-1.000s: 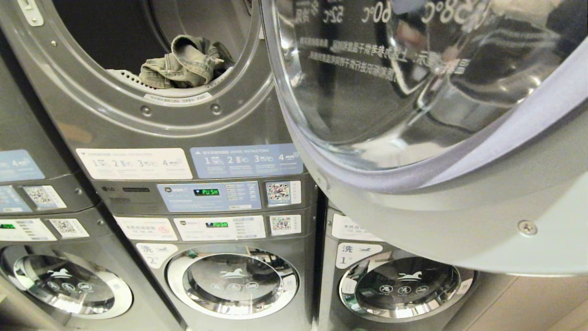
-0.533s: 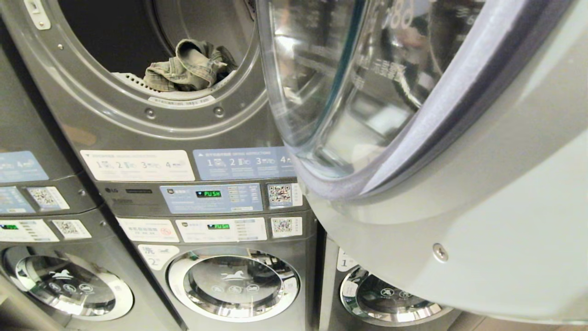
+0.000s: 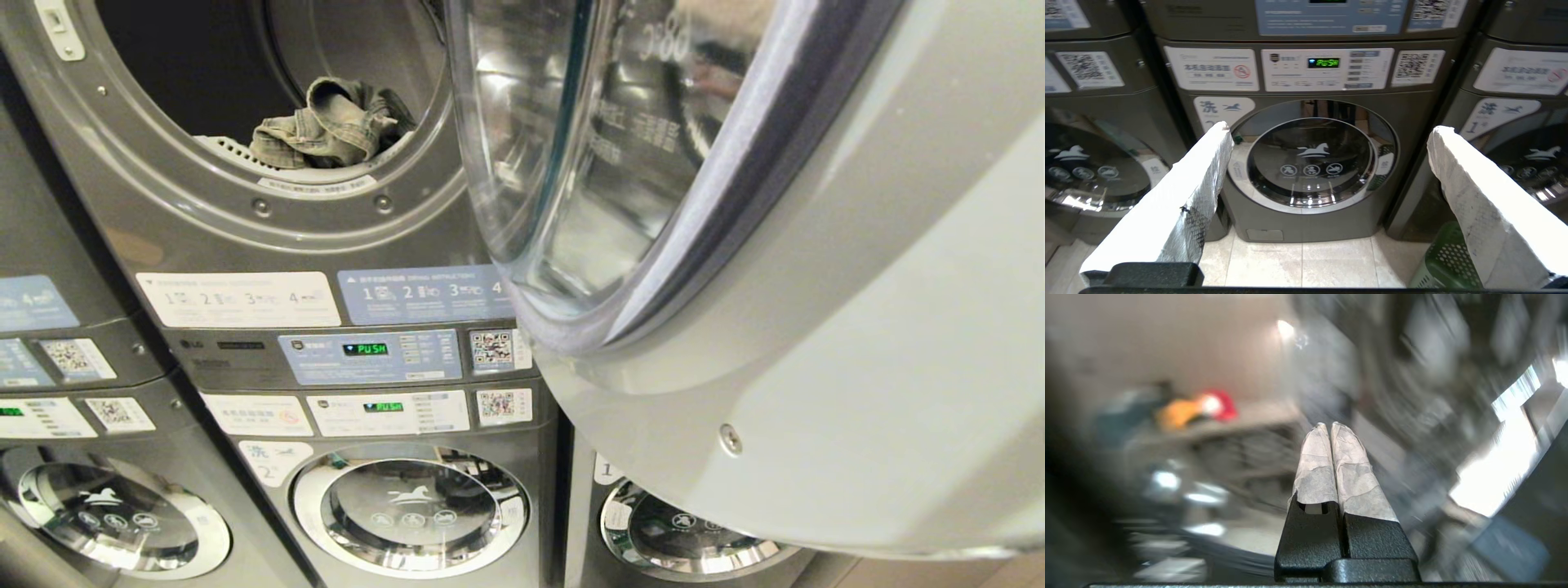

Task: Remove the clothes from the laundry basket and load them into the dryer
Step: Close the dryer

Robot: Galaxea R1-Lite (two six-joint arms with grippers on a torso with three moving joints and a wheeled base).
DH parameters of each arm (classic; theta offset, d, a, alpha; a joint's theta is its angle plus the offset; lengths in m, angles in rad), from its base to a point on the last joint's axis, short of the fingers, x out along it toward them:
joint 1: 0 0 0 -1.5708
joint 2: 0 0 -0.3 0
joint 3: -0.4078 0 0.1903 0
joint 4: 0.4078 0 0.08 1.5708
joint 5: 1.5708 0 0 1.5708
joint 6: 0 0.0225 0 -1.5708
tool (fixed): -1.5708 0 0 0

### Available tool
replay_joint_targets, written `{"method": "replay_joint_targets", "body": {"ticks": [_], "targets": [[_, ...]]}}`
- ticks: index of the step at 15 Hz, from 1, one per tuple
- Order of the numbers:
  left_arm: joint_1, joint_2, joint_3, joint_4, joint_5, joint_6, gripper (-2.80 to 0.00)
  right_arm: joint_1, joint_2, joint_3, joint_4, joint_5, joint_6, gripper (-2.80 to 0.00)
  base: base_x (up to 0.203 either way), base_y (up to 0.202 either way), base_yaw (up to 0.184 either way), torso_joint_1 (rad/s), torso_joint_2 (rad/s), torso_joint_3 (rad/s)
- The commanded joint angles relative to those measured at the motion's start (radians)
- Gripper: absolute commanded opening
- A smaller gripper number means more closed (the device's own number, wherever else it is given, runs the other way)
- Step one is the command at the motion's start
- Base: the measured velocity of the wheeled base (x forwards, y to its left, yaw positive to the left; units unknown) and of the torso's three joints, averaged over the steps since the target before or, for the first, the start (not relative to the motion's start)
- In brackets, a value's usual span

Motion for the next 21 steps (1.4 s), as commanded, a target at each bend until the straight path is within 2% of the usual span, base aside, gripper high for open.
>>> {"method": "replay_joint_targets", "body": {"ticks": [1, 2, 3, 6, 17, 20, 21], "targets": [[0.0, -0.002, 0.0, 0.001, 0.0, 0.0, 0.0, -0.015, 0.087, 0.03, -0.003, -0.08, -0.023, -2.8, 0.0, 0.0, 0.0, 0.0, 0.0, 0.0], [0.0, -0.002, 0.0, 0.001, 0.0, 0.0, 0.0, -0.012, 0.111, 0.087, -0.004, -0.142, -0.055, -2.8, 0.0, 0.0, 0.0, 0.0, 0.0, 0.0], [0.0, -0.002, 0.0, 0.001, 0.0, 0.0, 0.0, -0.011, 0.128, 0.15, -0.005, -0.169, -0.081, -2.8, 0.0, 0.0, 0.0, 0.0, 0.0, 0.0], [0.0, -0.002, 0.0, 0.001, 0.0, 0.0, 0.0, -0.01, 0.161, 0.29, -0.009, -0.201, -0.158, -2.8, 0.0, 0.0, 0.0, 0.0, 0.0, 0.0], [0.0, -0.002, 0.0, 0.001, 0.0, -0.001, 0.0, -0.001, 0.141, 0.322, -0.009, -0.195, -0.172, -2.8, 0.0, 0.0, 0.0, 0.0, 0.0, 0.0], [0.0, -0.002, -0.002, 0.001, 0.0, -0.003, 0.0, 0.008, 0.138, 0.326, -0.008, -0.211, -0.197, -2.8, 0.0, 0.0, 0.0, 0.0, 0.0, 0.0], [0.0, -0.002, -0.002, 0.001, 0.0, -0.003, 0.0, 0.006, 0.13, 0.326, -0.008, -0.251, -0.203, -2.8, 0.0, 0.0, 0.0, 0.0, 0.0, 0.0]]}}
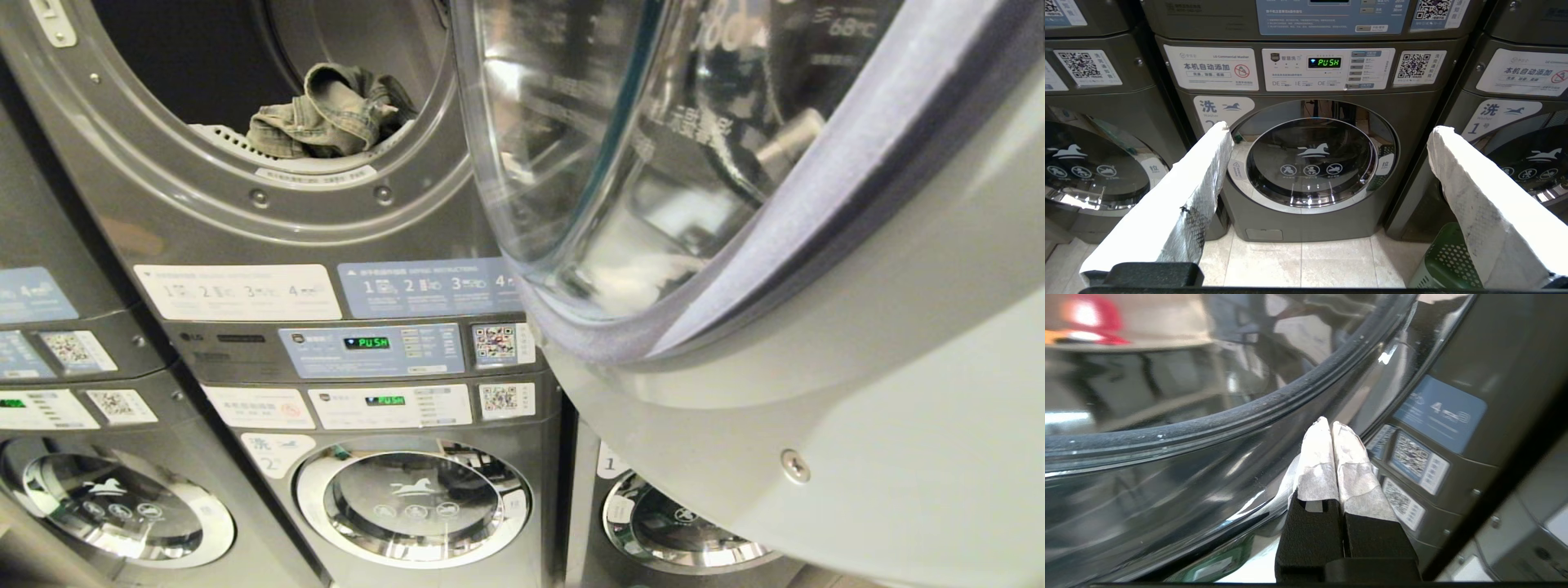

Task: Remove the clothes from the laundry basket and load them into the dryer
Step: Close the dryer

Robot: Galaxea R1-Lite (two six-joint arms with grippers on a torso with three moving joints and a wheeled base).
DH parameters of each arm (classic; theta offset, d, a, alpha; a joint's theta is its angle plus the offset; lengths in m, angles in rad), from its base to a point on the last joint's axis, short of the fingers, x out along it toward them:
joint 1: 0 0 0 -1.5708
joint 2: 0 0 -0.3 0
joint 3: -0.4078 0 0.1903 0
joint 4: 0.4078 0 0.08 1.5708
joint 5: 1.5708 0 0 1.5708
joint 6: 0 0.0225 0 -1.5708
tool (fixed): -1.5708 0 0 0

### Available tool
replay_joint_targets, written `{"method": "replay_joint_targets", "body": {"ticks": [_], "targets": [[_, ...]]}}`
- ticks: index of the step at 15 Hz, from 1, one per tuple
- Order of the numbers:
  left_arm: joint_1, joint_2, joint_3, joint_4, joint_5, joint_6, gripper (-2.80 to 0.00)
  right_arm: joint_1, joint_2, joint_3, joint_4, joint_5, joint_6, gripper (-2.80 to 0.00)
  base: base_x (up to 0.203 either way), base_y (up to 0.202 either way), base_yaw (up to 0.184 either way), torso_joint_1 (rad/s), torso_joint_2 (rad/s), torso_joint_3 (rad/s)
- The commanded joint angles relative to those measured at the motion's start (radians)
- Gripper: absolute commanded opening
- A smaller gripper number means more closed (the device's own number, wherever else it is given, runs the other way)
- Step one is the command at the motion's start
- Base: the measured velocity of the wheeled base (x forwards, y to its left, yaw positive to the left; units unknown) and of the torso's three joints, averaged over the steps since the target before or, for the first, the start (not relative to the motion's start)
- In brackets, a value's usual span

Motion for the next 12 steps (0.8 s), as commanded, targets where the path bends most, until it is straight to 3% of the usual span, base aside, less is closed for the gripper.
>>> {"method": "replay_joint_targets", "body": {"ticks": [1, 3, 12], "targets": [[0.0, -0.002, -0.001, 0.001, 0.0, 0.0, 0.0, -0.003, -0.006, 0.001, -0.002, -0.056, -0.005, -2.8, 0.0, 0.0, 0.0, 0.0, 0.0, 0.0], [0.0, -0.002, -0.001, 0.001, 0.0, 0.0, 0.0, -0.006, -0.01, 0.002, -0.002, -0.124, -0.028, -2.8, 0.0, 0.0, 0.0, 0.0, 0.0, 0.0], [0.0, -0.002, -0.001, -0.001, 0.0, -0.006, 0.0, -0.018, 0.024, 0.025, -0.006, -0.215, -0.065, -2.8, 0.0, 0.0, 0.0, 0.0, 0.0, 0.0]]}}
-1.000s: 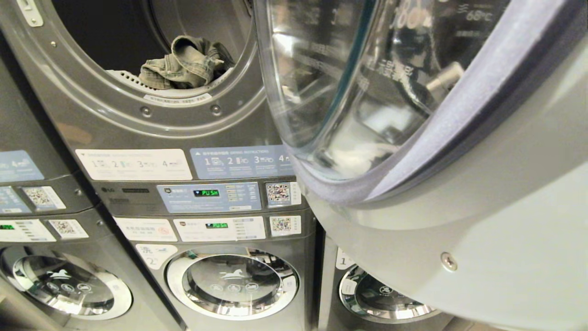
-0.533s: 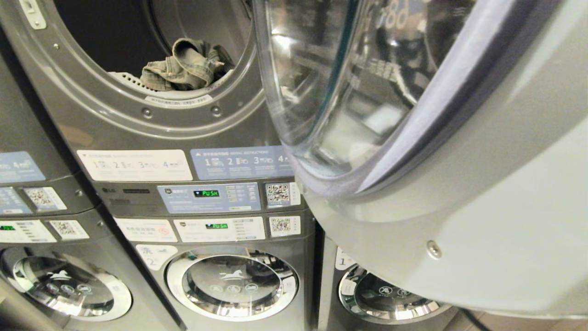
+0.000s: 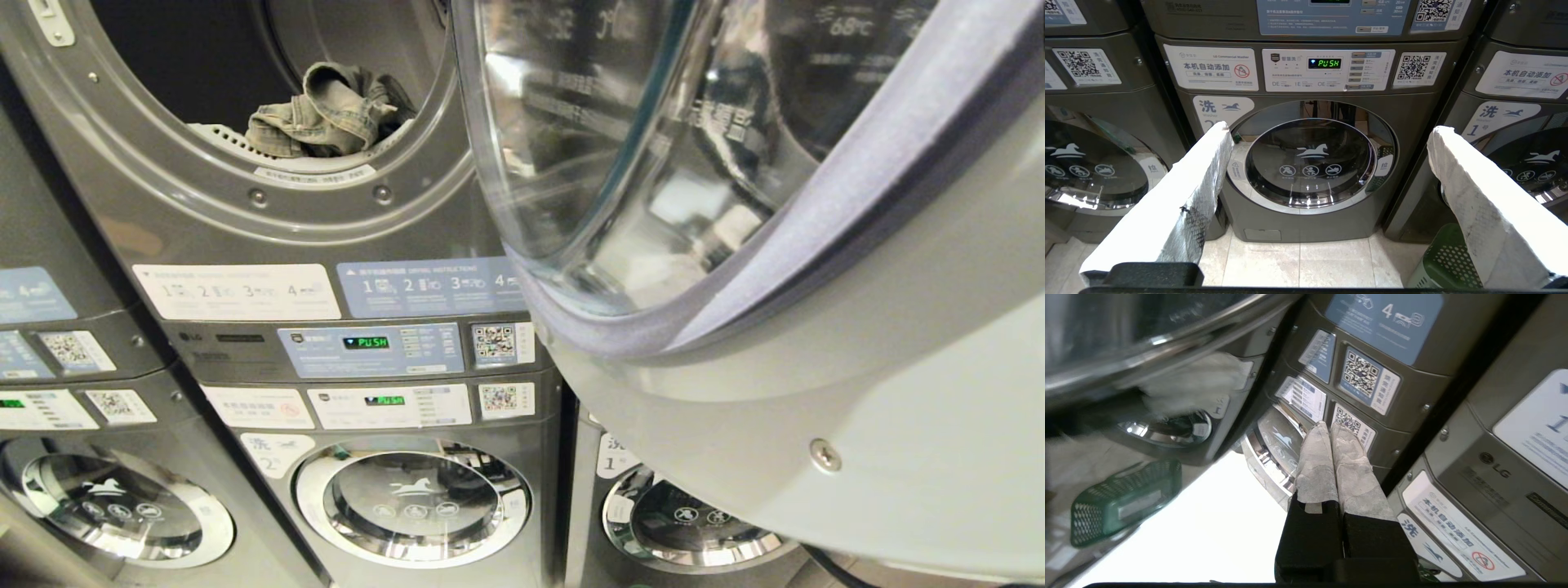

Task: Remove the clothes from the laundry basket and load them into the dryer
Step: Close the dryer

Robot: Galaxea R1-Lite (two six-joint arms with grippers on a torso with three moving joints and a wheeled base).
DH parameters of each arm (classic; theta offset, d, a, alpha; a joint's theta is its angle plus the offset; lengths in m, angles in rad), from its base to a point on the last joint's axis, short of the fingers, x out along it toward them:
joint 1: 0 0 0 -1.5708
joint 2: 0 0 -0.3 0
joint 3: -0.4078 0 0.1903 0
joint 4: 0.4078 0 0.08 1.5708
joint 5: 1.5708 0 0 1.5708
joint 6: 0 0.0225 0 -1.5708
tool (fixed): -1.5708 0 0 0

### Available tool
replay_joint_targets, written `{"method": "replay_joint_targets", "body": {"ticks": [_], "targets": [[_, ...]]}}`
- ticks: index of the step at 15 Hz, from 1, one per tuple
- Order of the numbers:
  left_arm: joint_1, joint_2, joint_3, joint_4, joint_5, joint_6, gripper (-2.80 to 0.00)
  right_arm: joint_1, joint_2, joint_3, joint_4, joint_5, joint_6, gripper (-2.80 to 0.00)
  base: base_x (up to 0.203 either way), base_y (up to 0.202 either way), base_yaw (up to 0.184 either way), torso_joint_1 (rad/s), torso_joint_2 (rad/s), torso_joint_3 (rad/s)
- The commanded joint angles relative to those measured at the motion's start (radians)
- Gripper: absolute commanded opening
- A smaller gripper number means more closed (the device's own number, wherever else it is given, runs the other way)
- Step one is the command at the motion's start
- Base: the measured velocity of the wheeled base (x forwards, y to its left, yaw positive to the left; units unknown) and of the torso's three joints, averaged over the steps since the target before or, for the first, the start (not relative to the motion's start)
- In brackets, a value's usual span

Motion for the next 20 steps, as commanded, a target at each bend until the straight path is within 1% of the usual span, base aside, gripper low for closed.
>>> {"method": "replay_joint_targets", "body": {"ticks": [1, 4, 6, 9, 11, 12, 17, 20], "targets": [[0.001, -0.002, 0.0, 0.0, 0.0, 0.0, 0.0, -0.02, 0.01, -0.002, -0.013, -0.006, -0.001, -2.8, 0.0, 0.0, 0.0, 0.0, 0.0, 0.0], [0.001, -0.002, 0.0, 0.002, 0.0, 0.0, 0.0, -0.071, 0.039, 0.009, -0.058, -0.034, -0.001, -2.8, 0.0, 0.0, 0.0, 0.0, 0.0, 0.0], [0.001, -0.002, 0.0, 0.0, 0.0, 0.0, 0.0, -0.105, 0.065, 0.01, -0.064, -0.054, -0.001, -2.8, 0.0, 0.0, 0.0, 0.0, 0.0, 0.0], [0.001, -0.002, 0.001, 0.0, 0.0, -0.002, 0.0, -0.144, 0.082, 0.016, -0.064, -0.057, 0.001, -2.8, 0.0, 0.0, 0.0, 0.0, 0.0, 0.0], [0.001, -0.002, 0.001, 0.0, 0.0, -0.002, 0.0, -0.149, 0.08, 0.039, -0.066, -0.064, 0.001, -2.8, 0.0, 0.0, 0.0, 0.0, 0.0, 0.0], [0.001, -0.002, 0.001, 0.0, 0.0, -0.002, 0.0, -0.149, 0.079, 0.048, -0.066, -0.078, 0.001, -2.8, -0.129, 0.0, -0.002, 0.012, 0.01, -0.002], [0.001, -0.002, 0.001, 0.0, 0.0, -0.002, 0.0, -0.146, 0.081, 0.055, -0.066, -0.096, 0.001, -2.8, -0.18, 0.0, 0.0, -0.01, 0.01, 0.008], [0.002, -0.002, 0.001, 0.0, 0.0, -0.002, 0.0, -0.149, 0.081, 0.037, -0.07, -0.108, 0.002, -2.8, -0.02, 0.0, 0.001, -0.002, 0.0, 0.001]]}}
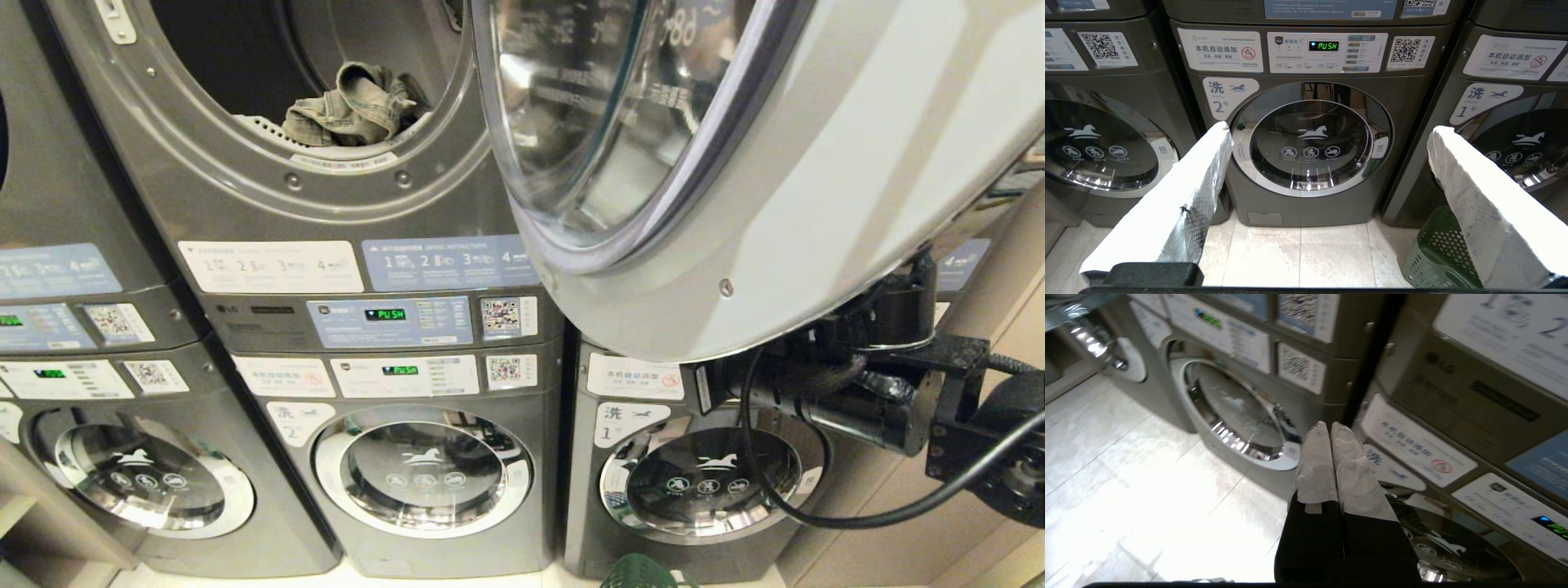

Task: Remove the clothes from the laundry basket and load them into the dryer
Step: Close the dryer

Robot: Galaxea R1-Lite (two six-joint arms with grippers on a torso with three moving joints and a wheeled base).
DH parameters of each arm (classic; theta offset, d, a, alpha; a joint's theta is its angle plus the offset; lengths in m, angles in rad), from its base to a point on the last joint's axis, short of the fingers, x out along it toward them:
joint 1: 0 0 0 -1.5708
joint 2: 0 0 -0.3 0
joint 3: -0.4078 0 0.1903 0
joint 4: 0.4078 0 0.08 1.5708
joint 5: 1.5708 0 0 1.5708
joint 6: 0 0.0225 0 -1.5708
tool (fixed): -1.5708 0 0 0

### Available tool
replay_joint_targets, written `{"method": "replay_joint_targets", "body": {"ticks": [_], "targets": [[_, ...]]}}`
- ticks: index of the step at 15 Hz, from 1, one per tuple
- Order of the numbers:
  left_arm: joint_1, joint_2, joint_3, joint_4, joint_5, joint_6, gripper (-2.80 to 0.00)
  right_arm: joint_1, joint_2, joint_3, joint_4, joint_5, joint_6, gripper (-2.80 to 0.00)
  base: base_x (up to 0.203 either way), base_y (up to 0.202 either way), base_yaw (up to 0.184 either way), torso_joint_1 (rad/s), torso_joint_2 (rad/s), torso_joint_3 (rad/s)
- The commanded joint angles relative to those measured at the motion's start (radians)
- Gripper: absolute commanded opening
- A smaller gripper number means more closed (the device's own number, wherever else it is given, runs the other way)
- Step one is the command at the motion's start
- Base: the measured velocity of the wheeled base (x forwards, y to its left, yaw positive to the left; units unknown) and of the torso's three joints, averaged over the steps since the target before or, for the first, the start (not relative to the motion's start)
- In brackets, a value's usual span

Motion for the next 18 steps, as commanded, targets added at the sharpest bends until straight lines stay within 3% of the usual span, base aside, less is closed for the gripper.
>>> {"method": "replay_joint_targets", "body": {"ticks": [1, 4, 7, 12, 16, 18], "targets": [[0.001, -0.002, 0.0, 0.001, 0.0, 0.0, 0.0, -0.001, -0.002, -0.03, -0.029, -0.029, 0.002, -2.8, 0.0, 0.0, 0.0, 0.0, 0.0, 0.0], [0.002, -0.002, 0.0, 0.001, 0.0, 0.0, 0.0, 0.0, -0.001, -0.119, -0.234, -0.051, 0.022, -2.8, 0.0, 0.0, 0.0, 0.0, 0.0, 0.0], [0.002, -0.002, -0.001, 0.001, 0.0, 0.0, 0.0, 0.01, -0.031, -0.175, -0.258, 0.071, 0.043, -2.8, 0.0, 0.0, 0.0, 0.0, 0.0, 0.0], [0.002, -0.002, 0.0, 0.001, 0.0, 0.0, 0.0, 0.109, -0.078, -0.189, -0.259, 0.249, 0.129, -2.8, 0.0, 0.0, 0.0, 0.0, 0.0, 0.0], [0.002, -0.002, 0.0, 0.001, 0.0, 0.0, 0.0, 0.294, -0.104, -0.17, -0.257, 0.315, 0.169, -2.8, 0.0, 0.0, 0.0, 0.0, 0.0, 0.0], [0.002, -0.002, 0.0, 0.001, 0.0, 0.0, 0.0, 0.475, -0.049, -0.19, -0.257, 0.308, 0.162, -2.8, 0.0, 0.0, 0.0, 0.0, 0.0, 0.0]]}}
